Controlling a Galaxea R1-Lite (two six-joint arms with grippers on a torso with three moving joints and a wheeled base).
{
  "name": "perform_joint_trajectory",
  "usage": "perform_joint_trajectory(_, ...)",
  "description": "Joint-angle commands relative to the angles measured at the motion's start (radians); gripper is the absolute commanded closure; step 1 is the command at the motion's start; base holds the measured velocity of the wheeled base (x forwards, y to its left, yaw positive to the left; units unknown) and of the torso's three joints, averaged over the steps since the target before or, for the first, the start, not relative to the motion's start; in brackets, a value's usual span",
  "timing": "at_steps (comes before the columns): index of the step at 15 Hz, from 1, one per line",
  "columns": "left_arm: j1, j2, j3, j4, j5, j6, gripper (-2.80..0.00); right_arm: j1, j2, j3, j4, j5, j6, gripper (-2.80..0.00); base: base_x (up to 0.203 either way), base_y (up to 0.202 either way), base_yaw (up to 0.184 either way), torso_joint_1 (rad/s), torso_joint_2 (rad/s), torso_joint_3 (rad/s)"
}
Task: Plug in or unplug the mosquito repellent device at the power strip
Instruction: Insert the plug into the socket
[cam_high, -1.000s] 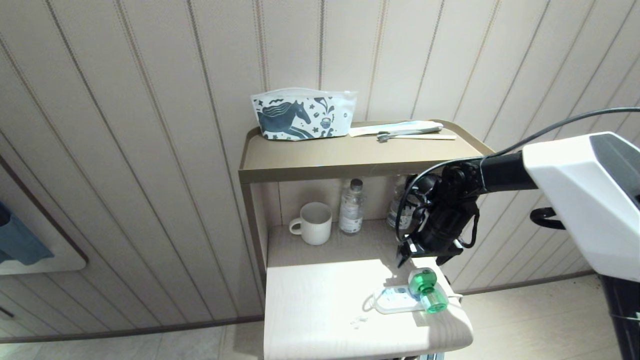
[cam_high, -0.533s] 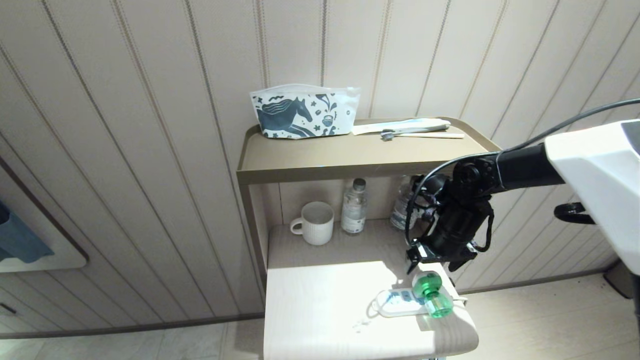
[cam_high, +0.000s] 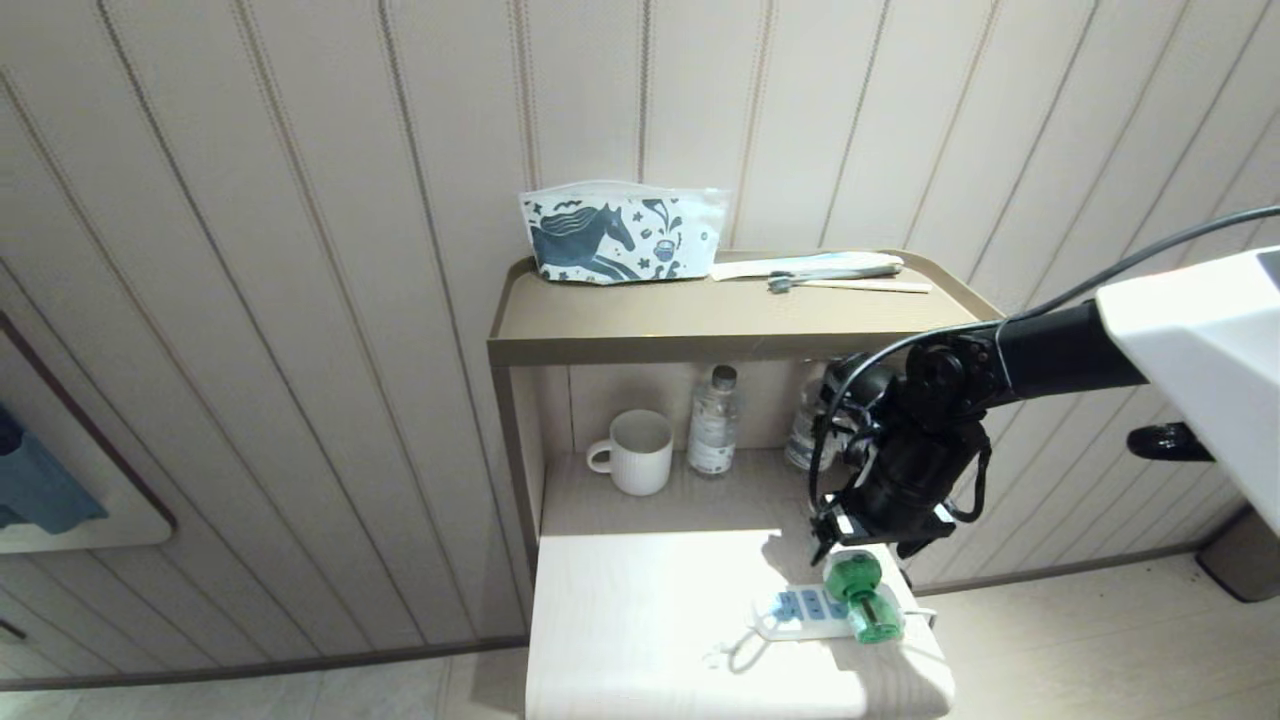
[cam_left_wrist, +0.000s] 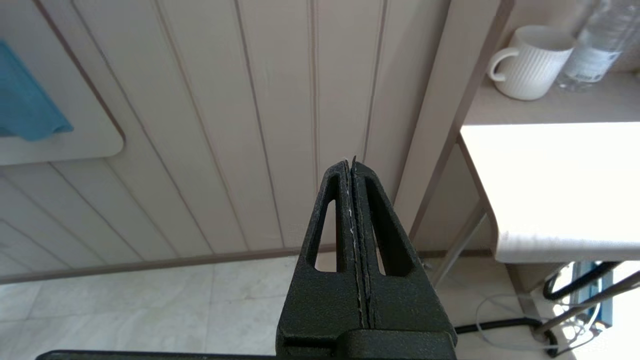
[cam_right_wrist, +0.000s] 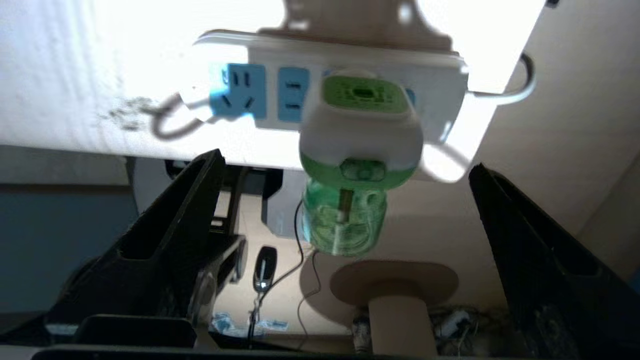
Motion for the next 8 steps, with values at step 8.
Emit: perform_joint_trajectory(8, 0.0, 0.001, 0.0, 0.002, 0.0, 0.001, 0.0, 0.012, 0.121, -0.058, 0.009, -0.002, 0.004, -2.8, 0.0, 0.0, 0.0, 0.0, 0.0, 0.0)
